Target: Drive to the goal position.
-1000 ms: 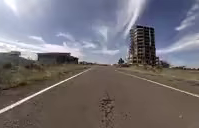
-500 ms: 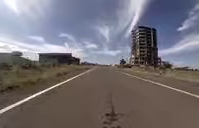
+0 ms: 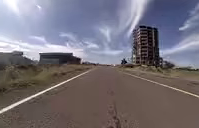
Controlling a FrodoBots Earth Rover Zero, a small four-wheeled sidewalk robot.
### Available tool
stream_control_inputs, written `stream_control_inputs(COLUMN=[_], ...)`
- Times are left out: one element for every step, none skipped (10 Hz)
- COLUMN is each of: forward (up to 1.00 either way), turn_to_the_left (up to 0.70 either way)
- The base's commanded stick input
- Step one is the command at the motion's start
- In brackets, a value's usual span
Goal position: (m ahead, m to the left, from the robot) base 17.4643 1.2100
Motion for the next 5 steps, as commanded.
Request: stream_control_inputs(forward=[1.00, 1.00, 1.00, 1.00, 1.00], turn_to_the_left=[0.00, 0.00, 0.00, 0.00, 0.00])
